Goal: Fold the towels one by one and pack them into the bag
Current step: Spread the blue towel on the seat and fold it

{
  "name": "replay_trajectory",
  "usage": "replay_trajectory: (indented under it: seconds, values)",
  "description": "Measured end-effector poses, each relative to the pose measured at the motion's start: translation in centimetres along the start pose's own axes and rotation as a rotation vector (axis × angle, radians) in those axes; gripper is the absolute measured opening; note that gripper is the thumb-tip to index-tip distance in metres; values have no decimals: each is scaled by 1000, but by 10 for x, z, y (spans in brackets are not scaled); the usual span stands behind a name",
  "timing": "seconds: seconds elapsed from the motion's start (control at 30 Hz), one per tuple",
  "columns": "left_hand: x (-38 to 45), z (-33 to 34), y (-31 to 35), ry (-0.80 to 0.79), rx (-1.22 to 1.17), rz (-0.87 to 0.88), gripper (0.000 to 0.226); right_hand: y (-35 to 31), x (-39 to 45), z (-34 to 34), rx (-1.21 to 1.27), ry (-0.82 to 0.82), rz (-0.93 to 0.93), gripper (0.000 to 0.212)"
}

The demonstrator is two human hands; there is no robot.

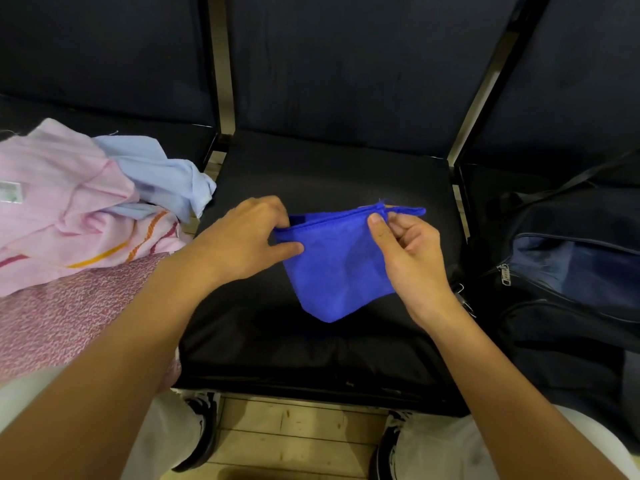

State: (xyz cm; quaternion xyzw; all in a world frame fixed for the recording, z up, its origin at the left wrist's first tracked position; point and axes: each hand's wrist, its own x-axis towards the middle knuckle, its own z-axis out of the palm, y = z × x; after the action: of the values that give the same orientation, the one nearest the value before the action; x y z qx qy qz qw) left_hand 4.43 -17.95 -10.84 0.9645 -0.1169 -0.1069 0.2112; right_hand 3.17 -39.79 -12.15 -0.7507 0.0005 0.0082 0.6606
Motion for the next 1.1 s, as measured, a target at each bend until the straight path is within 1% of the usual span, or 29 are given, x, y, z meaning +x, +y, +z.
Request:
replay_trajectory:
  seconds: [0.13,0.2,0.27,0.37,0.43,0.53,0.63,0.7,0.77,0.83,0.9,0.93,1.03,1.1]
  values:
    - [0,-4,0,81,43,7,22,0,2,-2,-51,48,30,19]
    - [-1,-6,0,124,60,2,25,1,4,-4,-82,68,40,21]
    - [-2,-8,0,150,24,-3,30,3,7,-7,-101,79,48,26]
    - [-3,-11,2,165,-100,38,39,3,8,-8,-101,87,69,25]
    - [-4,-13,4,183,-204,38,40,2,7,-6,-101,92,71,24]
    - [-5,-16,9,203,-380,34,31,0,7,-5,-66,106,76,26]
    - [-6,-19,11,228,-571,38,20,-2,7,-6,25,128,168,34]
    - [-6,-21,12,236,-668,19,13,-5,7,-7,105,135,246,31]
    - [-5,-21,12,194,-785,-58,26,-7,7,-7,191,114,315,28]
    - [-6,-21,10,57,-986,-177,37,-8,7,-8,250,87,371,25]
    - [-6,-19,9,-85,-1091,-272,41,-9,7,-8,271,86,420,24]
    - [-6,-19,9,-107,-1107,-298,41,-10,7,-8,273,82,433,25]
    - [-5,-16,11,-65,-1204,-325,34,-11,7,-7,282,46,454,34]
    - [-5,-17,15,-49,-1305,-332,28,-12,5,-6,300,19,470,33]
